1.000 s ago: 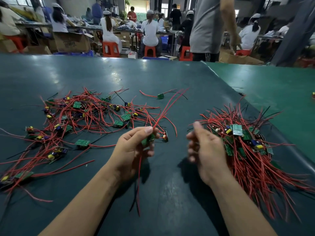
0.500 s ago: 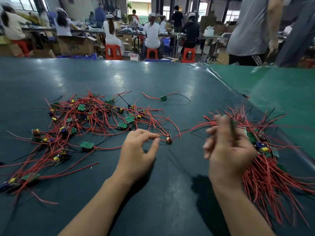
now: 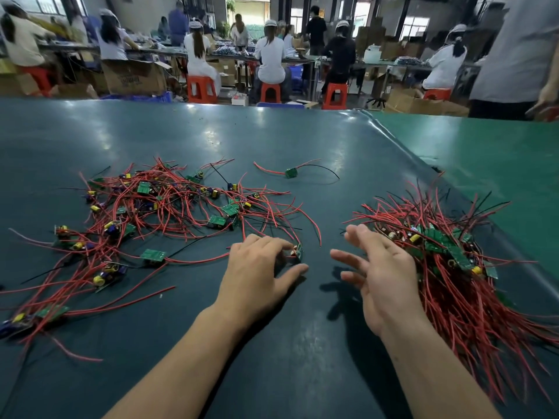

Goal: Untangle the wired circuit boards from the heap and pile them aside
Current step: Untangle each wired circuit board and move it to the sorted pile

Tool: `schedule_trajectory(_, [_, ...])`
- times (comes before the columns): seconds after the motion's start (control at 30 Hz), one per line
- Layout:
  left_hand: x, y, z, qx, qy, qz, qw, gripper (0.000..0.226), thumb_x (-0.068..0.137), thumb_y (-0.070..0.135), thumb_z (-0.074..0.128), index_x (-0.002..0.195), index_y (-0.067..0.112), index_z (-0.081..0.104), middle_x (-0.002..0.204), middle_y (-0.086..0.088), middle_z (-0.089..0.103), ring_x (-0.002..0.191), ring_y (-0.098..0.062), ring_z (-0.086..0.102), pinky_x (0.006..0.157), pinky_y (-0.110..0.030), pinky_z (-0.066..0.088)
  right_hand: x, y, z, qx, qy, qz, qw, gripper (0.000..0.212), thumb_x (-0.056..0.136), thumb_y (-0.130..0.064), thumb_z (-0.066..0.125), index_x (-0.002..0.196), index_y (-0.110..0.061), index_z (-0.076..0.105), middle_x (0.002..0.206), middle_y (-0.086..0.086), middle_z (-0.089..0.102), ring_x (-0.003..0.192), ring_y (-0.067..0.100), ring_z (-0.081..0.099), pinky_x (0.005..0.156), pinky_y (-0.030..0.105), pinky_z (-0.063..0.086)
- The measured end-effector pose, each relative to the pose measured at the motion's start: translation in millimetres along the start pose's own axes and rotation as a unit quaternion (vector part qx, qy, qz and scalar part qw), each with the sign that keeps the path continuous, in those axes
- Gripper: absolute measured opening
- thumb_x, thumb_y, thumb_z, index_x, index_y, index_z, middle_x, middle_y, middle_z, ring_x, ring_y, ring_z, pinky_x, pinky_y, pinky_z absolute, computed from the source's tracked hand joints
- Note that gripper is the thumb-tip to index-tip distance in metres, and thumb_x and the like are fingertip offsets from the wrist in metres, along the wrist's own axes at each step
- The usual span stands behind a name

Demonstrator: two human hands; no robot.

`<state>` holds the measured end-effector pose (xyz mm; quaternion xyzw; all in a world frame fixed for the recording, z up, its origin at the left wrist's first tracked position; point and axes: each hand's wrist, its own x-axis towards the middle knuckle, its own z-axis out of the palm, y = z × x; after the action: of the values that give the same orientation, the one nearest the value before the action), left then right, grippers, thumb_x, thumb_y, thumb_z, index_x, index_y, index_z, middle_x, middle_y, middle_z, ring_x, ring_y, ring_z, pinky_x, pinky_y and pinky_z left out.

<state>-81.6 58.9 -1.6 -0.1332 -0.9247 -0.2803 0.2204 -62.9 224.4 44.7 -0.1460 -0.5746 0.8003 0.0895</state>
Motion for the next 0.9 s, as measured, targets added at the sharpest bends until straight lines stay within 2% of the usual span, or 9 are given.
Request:
schedule_trajectory(0.07, [-1,0,-1,-0.032,0.022,-0.046,0.998,0.027,0.077,0.048,0.075,0.09,0.025,0.067,0.075,0.019,0.057,0.088,-0.014,0.054,0.083,-0.034,0.04,-1,3,0,-0.035,-0.033,0.028,0.998,0.015,0.096,-0.02,0.059,0.088,-0.011,0.068,0.088,0.0,0.068,0.056,0.012,0.066,0.037,0.019,0.042])
schedule_trajectory(0.17, [-1,1,-4,-0.043,0.03,-0.066,0.996,0.017,0.08,0.04,0.074,0.083,0.024,0.069,0.067,0.021,0.051,0.085,-0.017,0.057,0.084,-0.039,0.044,-5,10,4,-0.115,-0.114,0.052,0.986,0.019,0.096,-0.021,0.06,0.085,-0.009,0.07,0.077,0.002,0.07,0.05,0.012,0.061,0.037,0.02,0.041])
schedule_trajectory(0.37, [-4,13,-18,-0.109,0.121,0.088,0.983,0.006,0.081,0.019,0.07,0.087,0.016,0.071,0.082,0.011,0.066,0.084,-0.018,0.059,0.084,-0.046,0.044,-7,18,9,-0.126,-0.149,0.064,0.979,0.032,0.095,-0.034,0.059,0.094,-0.004,0.069,0.075,0.005,0.068,0.048,0.015,0.059,0.037,0.022,0.042])
schedule_trajectory(0.5, [-7,14,-17,-0.141,0.103,0.145,0.974,0.01,0.079,0.012,0.071,0.089,0.013,0.068,0.09,0.008,0.065,0.092,-0.019,0.058,0.084,-0.048,0.045,-7,14,7,-0.064,-0.19,0.029,0.979,0.028,0.093,-0.029,0.059,0.094,-0.003,0.07,0.077,0.007,0.071,0.048,0.013,0.059,0.035,0.019,0.038])
schedule_trajectory(0.63, [-6,14,-13,-0.124,0.162,0.129,0.971,0.014,0.077,0.022,0.075,0.081,0.011,0.066,0.095,0.002,0.062,0.097,-0.022,0.053,0.087,-0.041,0.044,-8,12,7,-0.065,-0.16,-0.05,0.984,0.015,0.091,-0.015,0.063,0.089,-0.003,0.071,0.077,0.008,0.073,0.058,0.017,0.067,0.04,0.021,0.045])
schedule_trajectory(0.7, [-7,13,-12,-0.114,0.209,0.103,0.966,0.025,0.077,0.031,0.076,0.073,0.011,0.061,0.086,0.002,0.057,0.087,-0.021,0.051,0.08,-0.033,0.042,-8,12,6,-0.047,-0.147,-0.073,0.985,0.013,0.09,-0.013,0.064,0.085,-0.006,0.073,0.077,0.009,0.074,0.061,0.019,0.07,0.042,0.021,0.048])
schedule_trajectory(0.77, [-9,14,-11,-0.138,0.175,0.062,0.973,0.032,0.077,0.043,0.073,0.073,0.015,0.059,0.077,0.006,0.056,0.075,-0.016,0.052,0.071,-0.029,0.041,-9,12,7,-0.029,-0.151,-0.08,0.985,0.014,0.089,-0.012,0.065,0.08,-0.01,0.076,0.077,0.009,0.074,0.062,0.018,0.07,0.044,0.022,0.049])
schedule_trajectory(0.83, [-10,17,-10,-0.192,0.101,-0.002,0.976,0.034,0.077,0.053,0.069,0.085,0.02,0.064,0.077,0.01,0.059,0.071,-0.01,0.057,0.066,-0.022,0.043,-10,14,8,-0.037,-0.17,-0.078,0.982,0.015,0.088,-0.013,0.065,0.079,-0.011,0.077,0.078,0.008,0.075,0.064,0.015,0.07,0.045,0.021,0.05])
schedule_trajectory(0.9, [-10,19,-8,-0.25,0.068,-0.041,0.965,0.031,0.079,0.051,0.07,0.094,0.024,0.069,0.078,0.009,0.065,0.068,-0.011,0.06,0.063,-0.024,0.048,-11,15,9,-0.058,-0.191,-0.076,0.977,0.014,0.09,-0.013,0.063,0.085,-0.01,0.076,0.081,0.008,0.076,0.069,0.017,0.073,0.046,0.021,0.051])
